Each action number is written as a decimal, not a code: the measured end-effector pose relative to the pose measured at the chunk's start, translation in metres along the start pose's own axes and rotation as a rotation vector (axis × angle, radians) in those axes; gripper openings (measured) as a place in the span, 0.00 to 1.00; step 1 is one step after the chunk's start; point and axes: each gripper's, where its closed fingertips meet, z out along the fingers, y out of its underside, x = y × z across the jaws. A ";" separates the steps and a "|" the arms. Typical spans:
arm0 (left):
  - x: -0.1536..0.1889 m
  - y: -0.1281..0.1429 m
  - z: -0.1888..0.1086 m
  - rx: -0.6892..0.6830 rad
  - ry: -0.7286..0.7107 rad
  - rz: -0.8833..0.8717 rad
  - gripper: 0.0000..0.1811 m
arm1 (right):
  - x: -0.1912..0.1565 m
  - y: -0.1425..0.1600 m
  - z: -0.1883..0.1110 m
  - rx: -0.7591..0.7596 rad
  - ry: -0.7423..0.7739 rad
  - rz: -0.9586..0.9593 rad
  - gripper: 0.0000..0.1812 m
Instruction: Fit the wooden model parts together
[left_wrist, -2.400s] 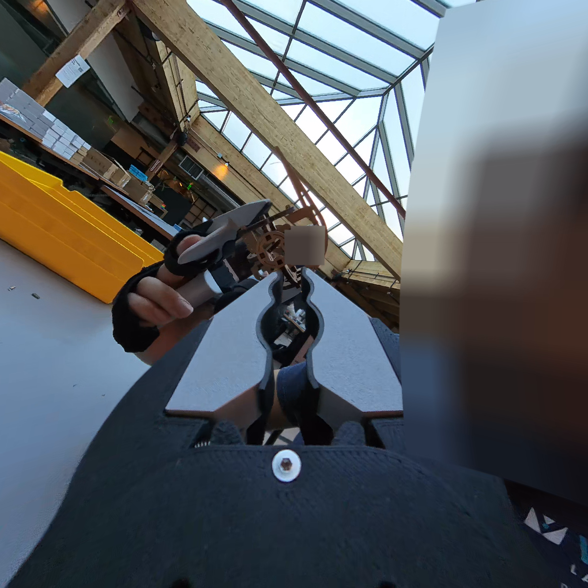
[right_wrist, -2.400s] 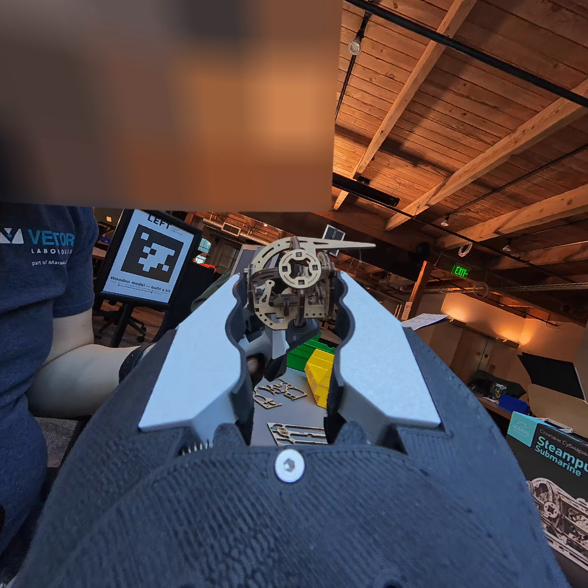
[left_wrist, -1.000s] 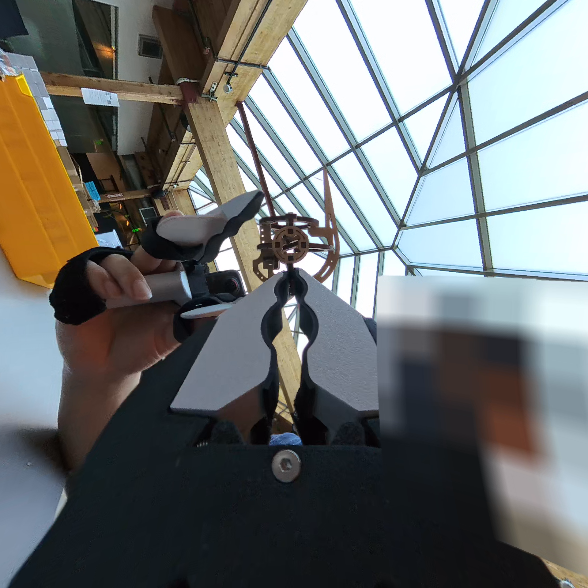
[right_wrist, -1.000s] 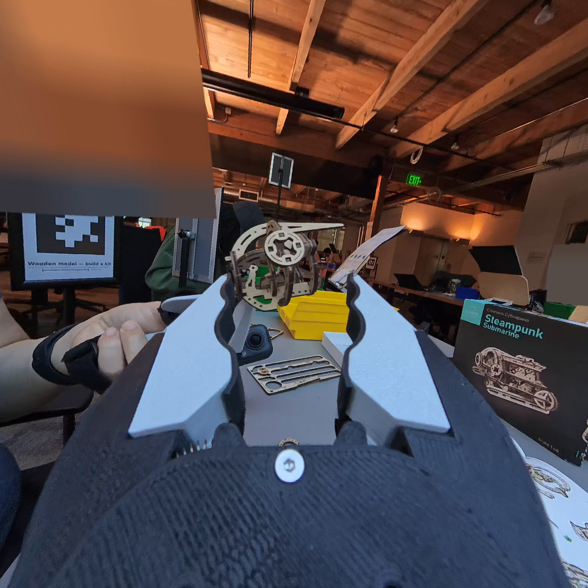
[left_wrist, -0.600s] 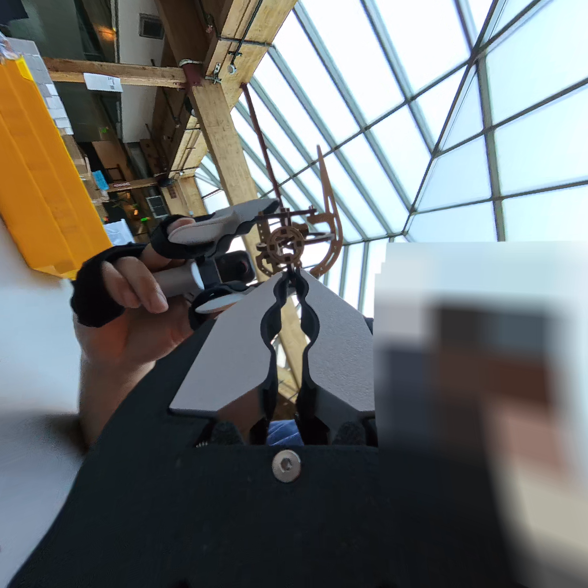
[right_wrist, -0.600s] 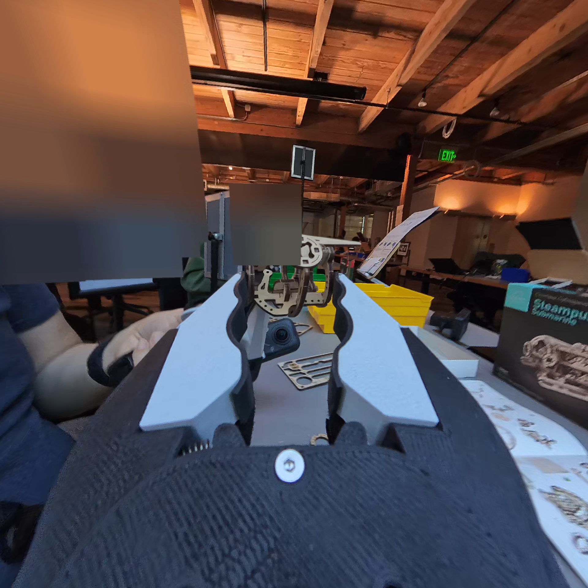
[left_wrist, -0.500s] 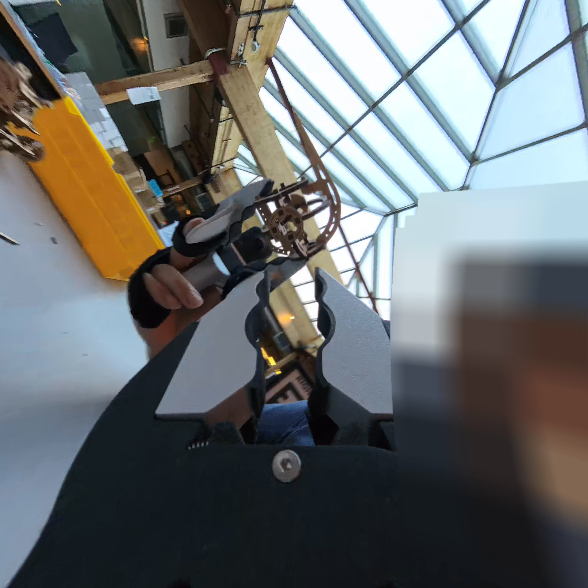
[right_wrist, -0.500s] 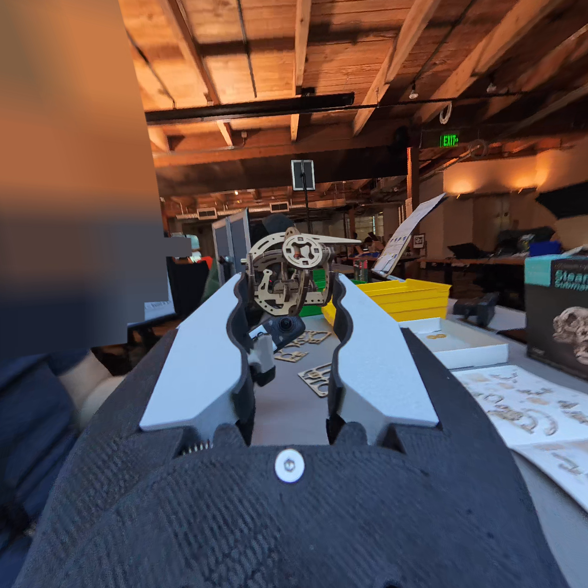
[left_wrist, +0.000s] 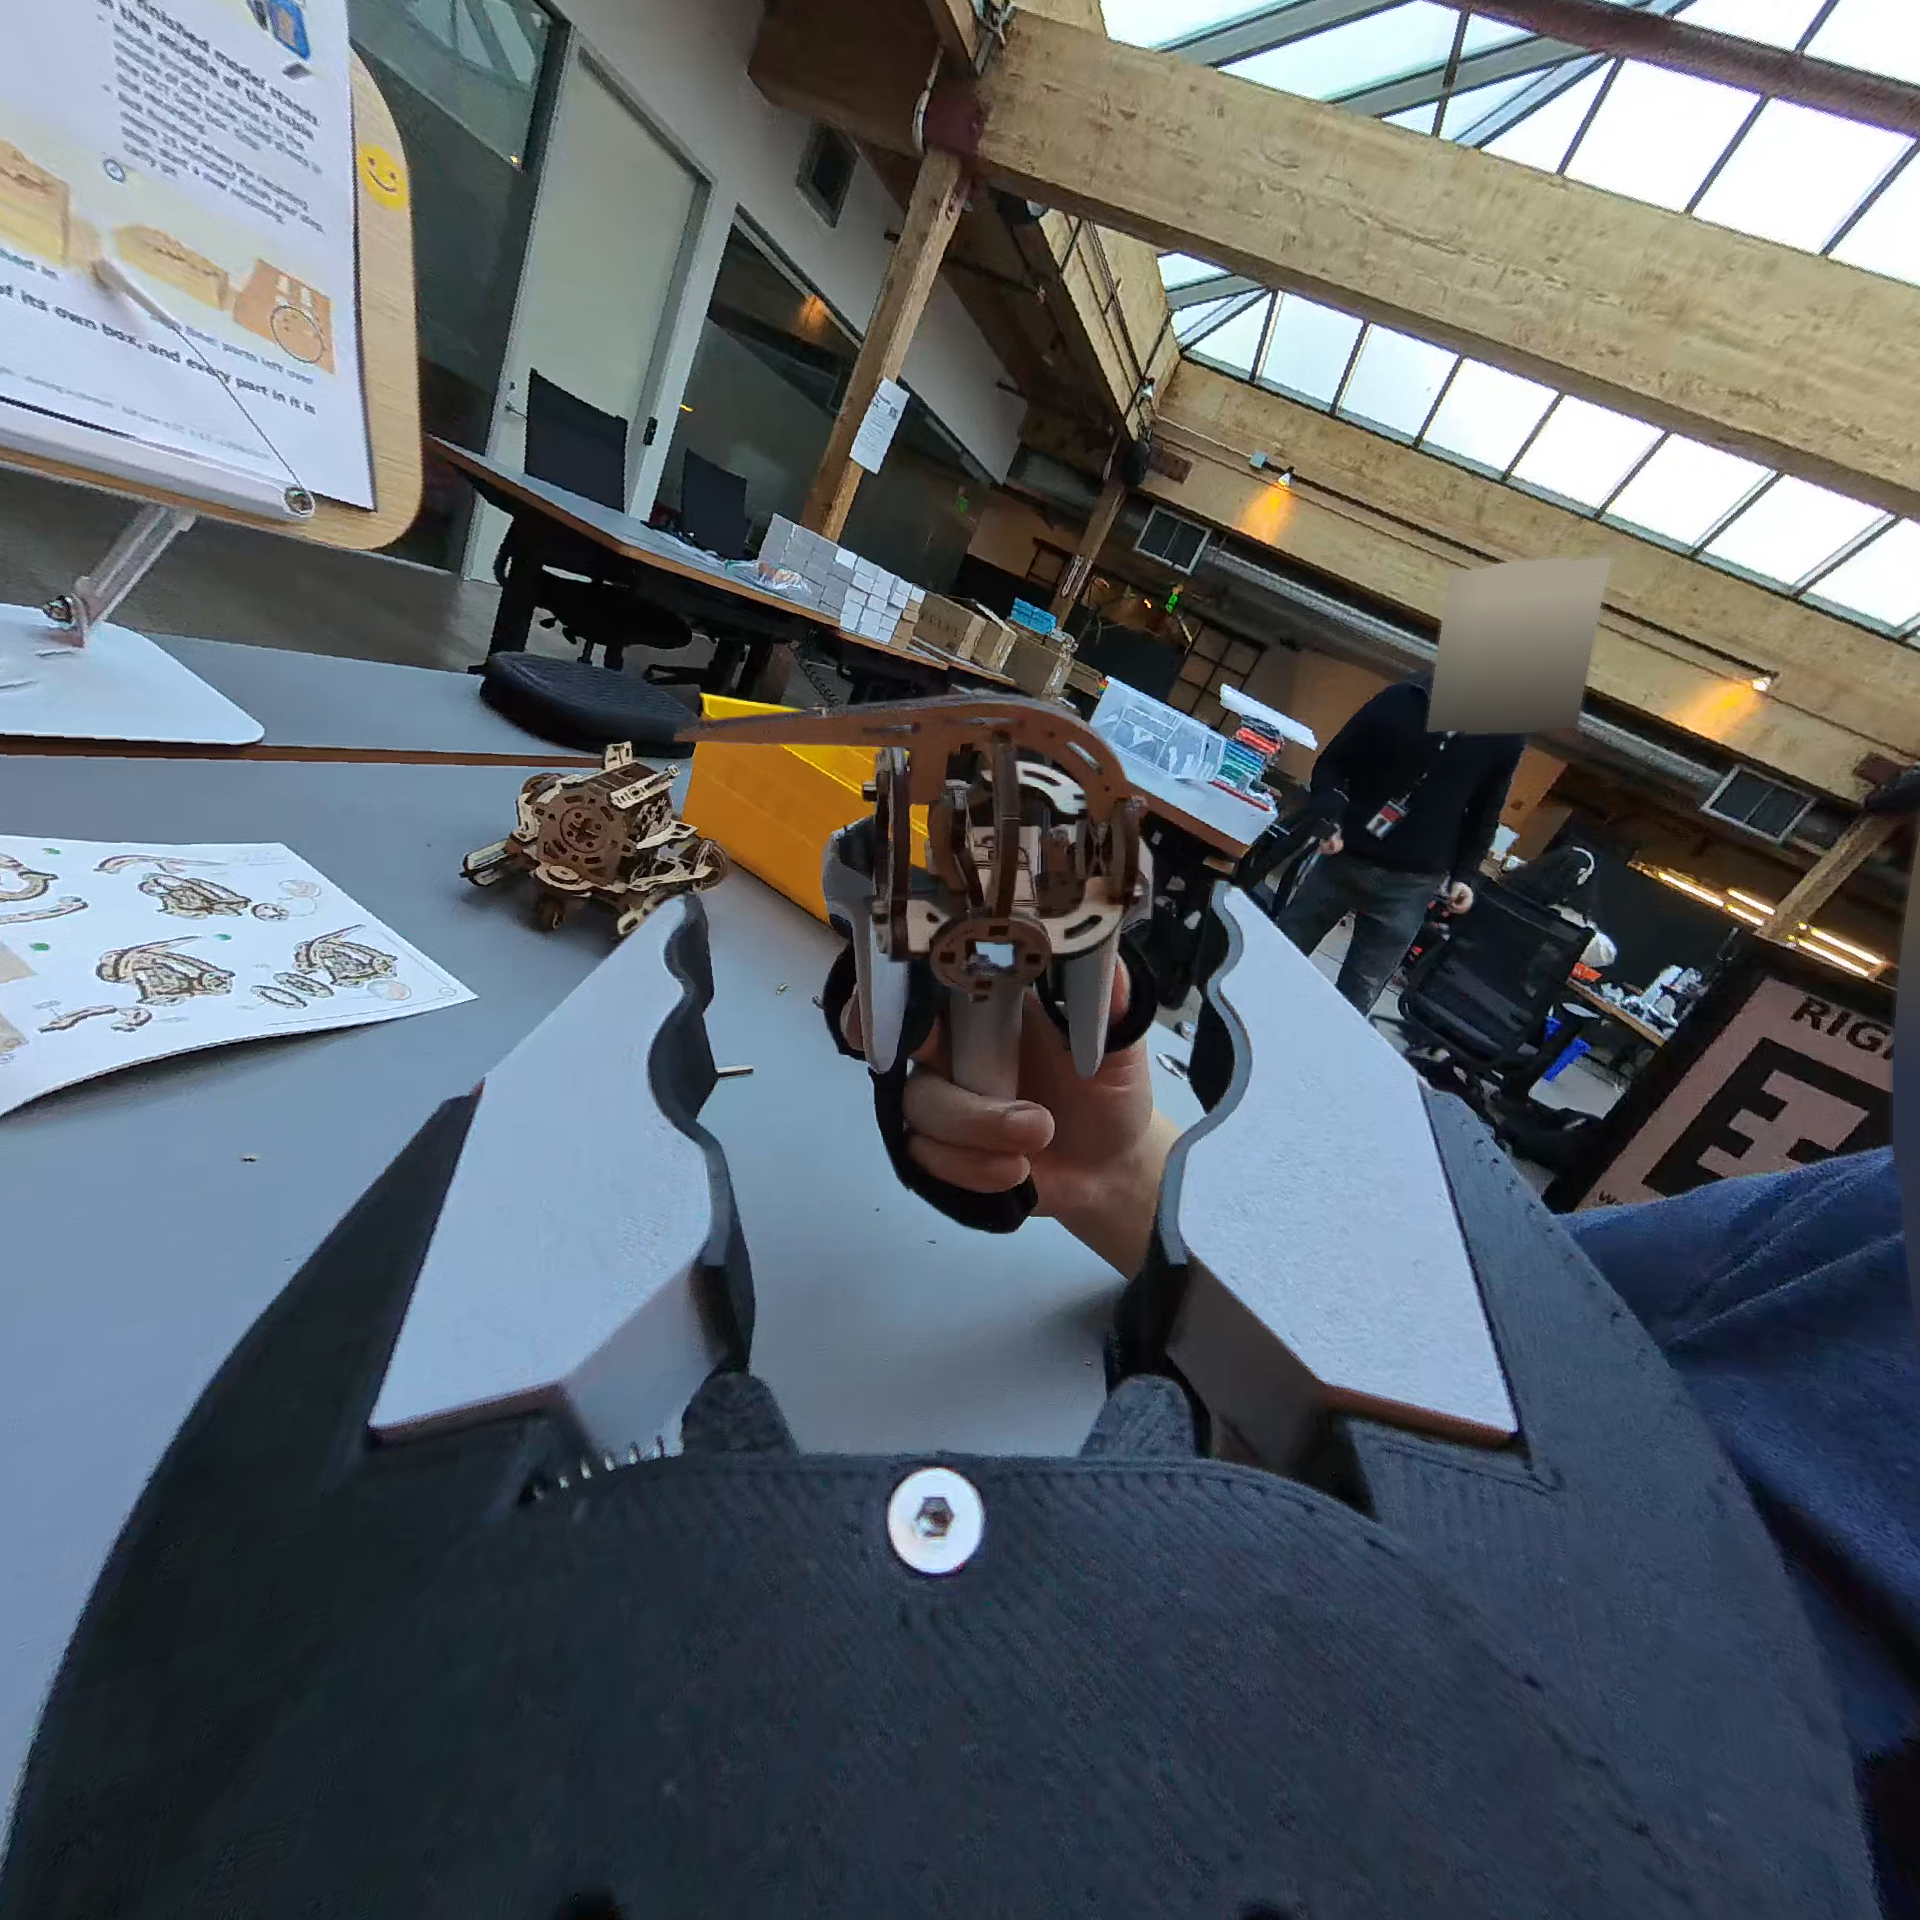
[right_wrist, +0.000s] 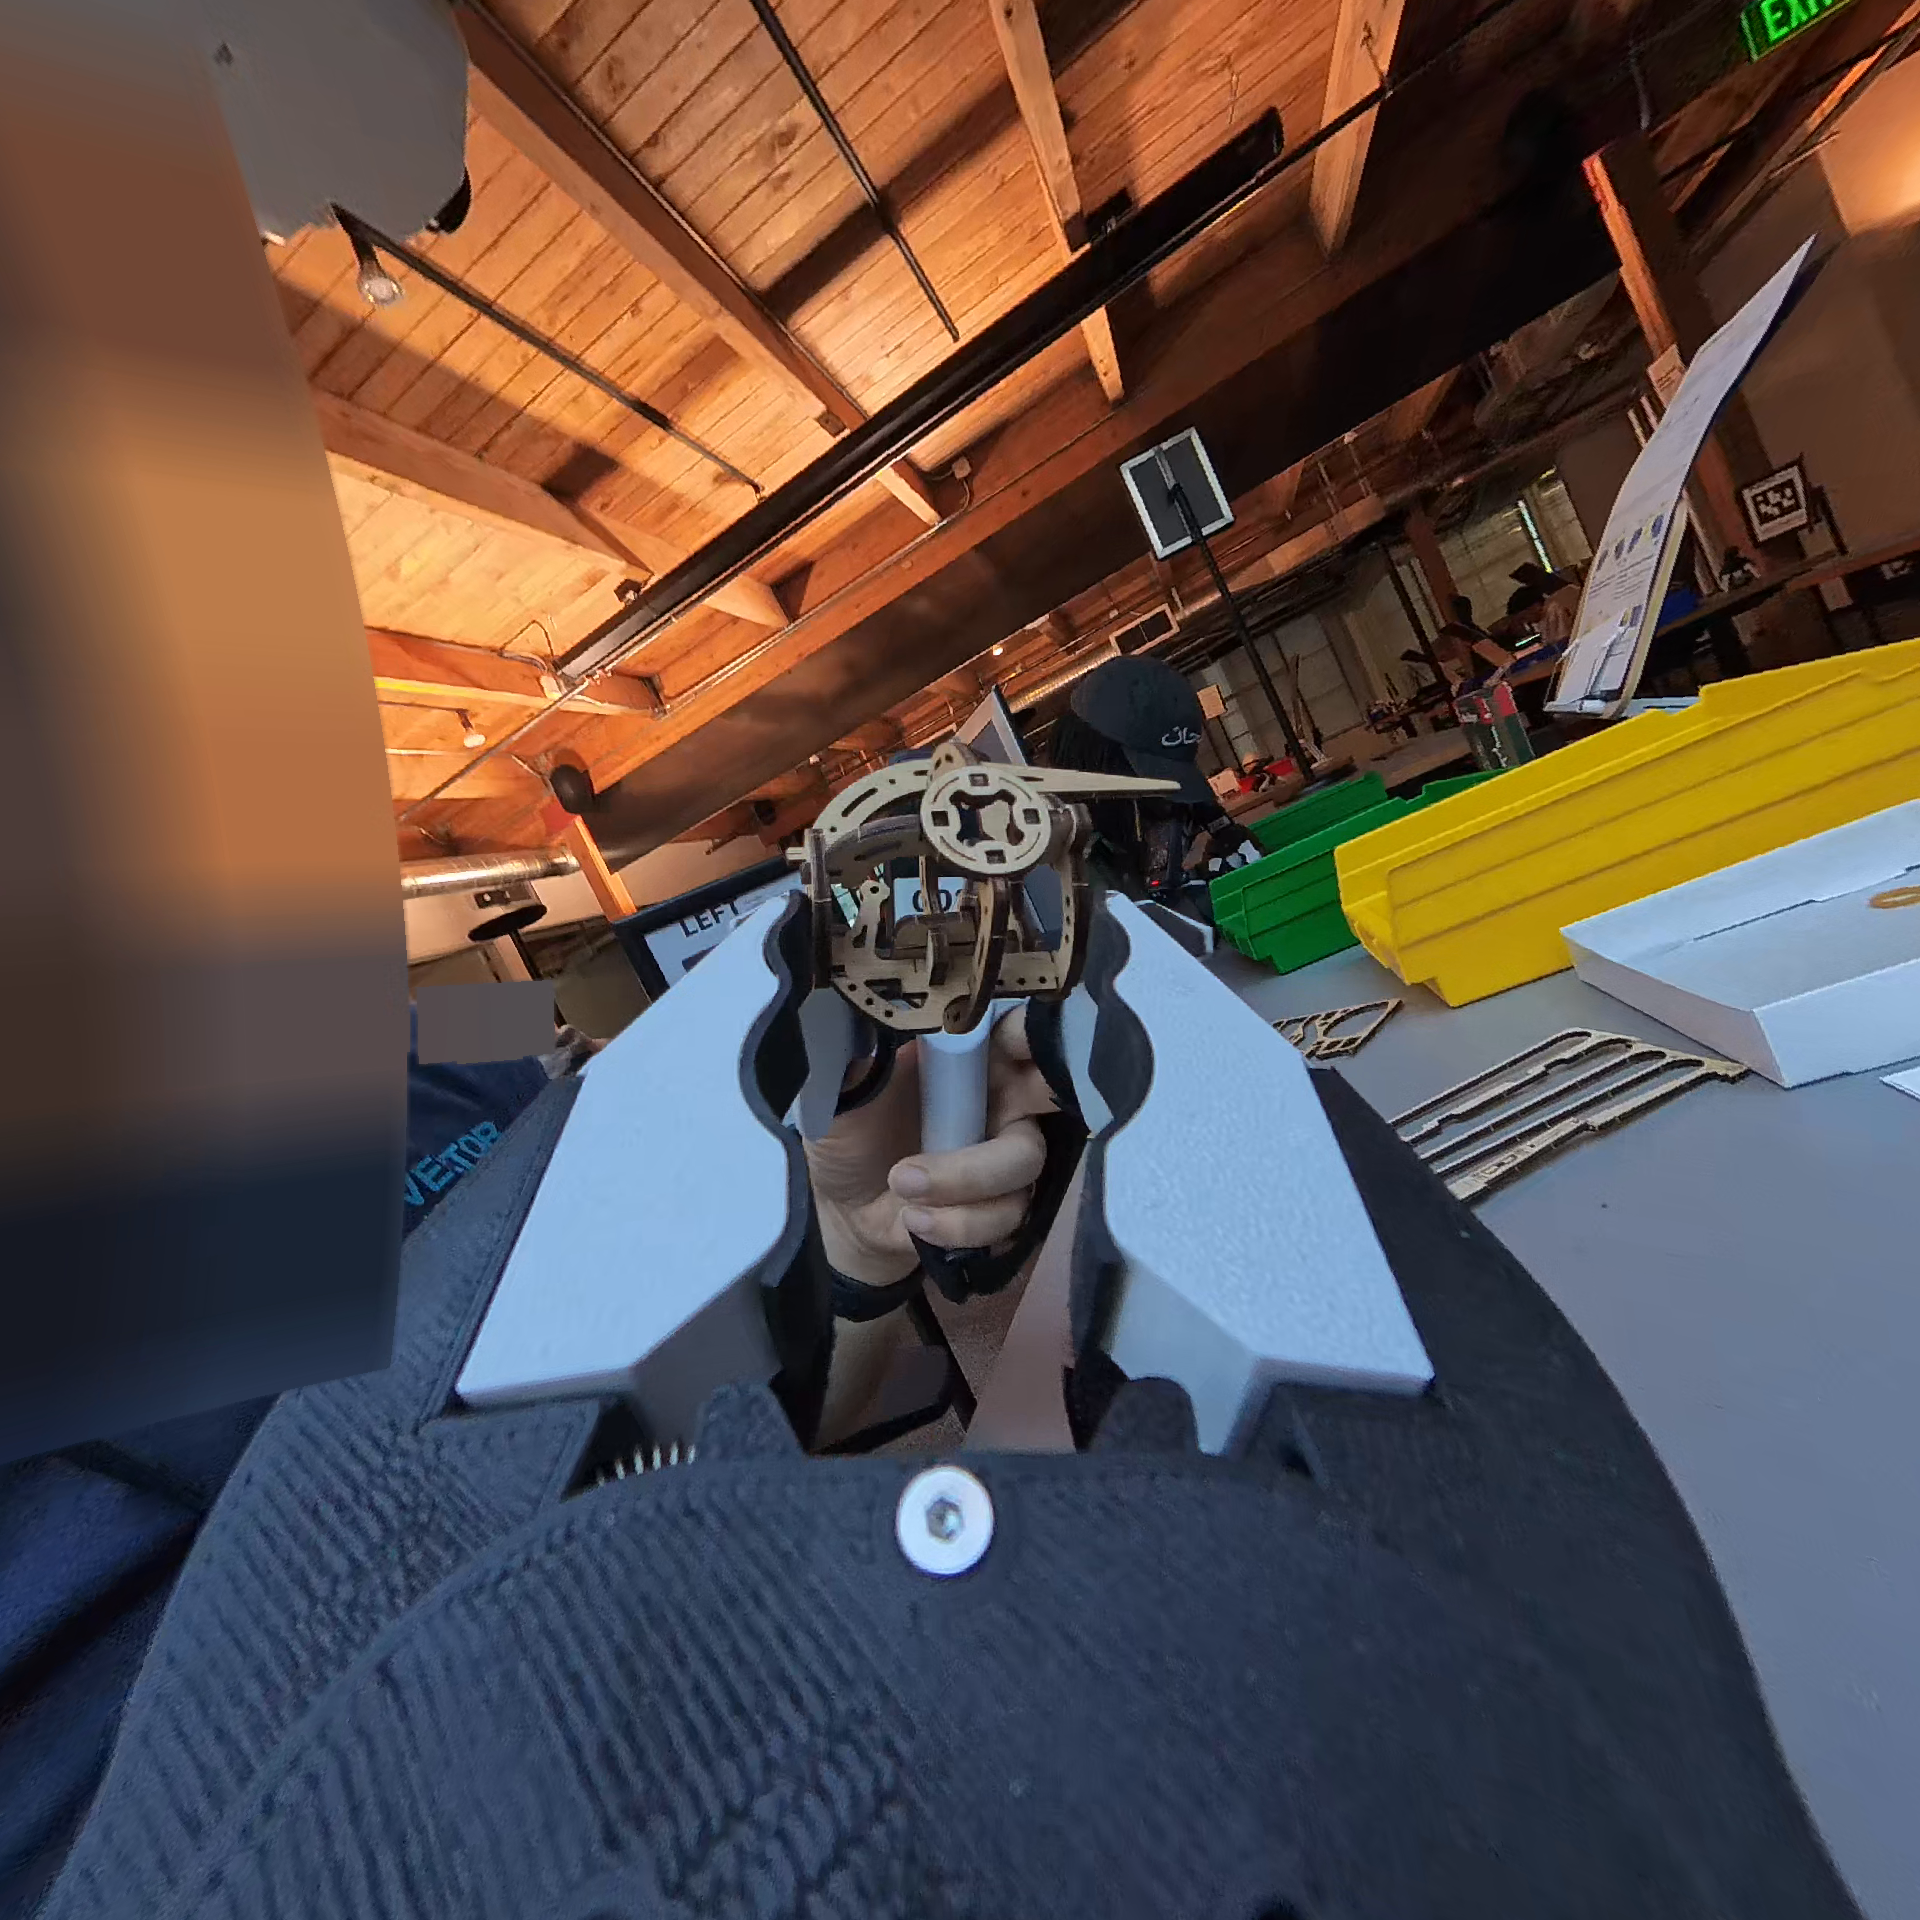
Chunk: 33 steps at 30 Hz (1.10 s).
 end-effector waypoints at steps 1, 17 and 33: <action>-0.001 0.001 0.001 -0.001 0.001 -0.001 0.50 | -0.001 0.001 0.001 -0.009 -0.004 -0.005 0.28; 0.032 0.002 -0.011 0.007 0.199 0.144 0.27 | -0.023 0.013 0.010 -0.078 -0.063 -0.228 0.27; 0.086 0.016 -0.027 0.045 0.326 0.534 0.30 | -0.086 0.031 0.012 -0.097 -0.269 -0.689 0.26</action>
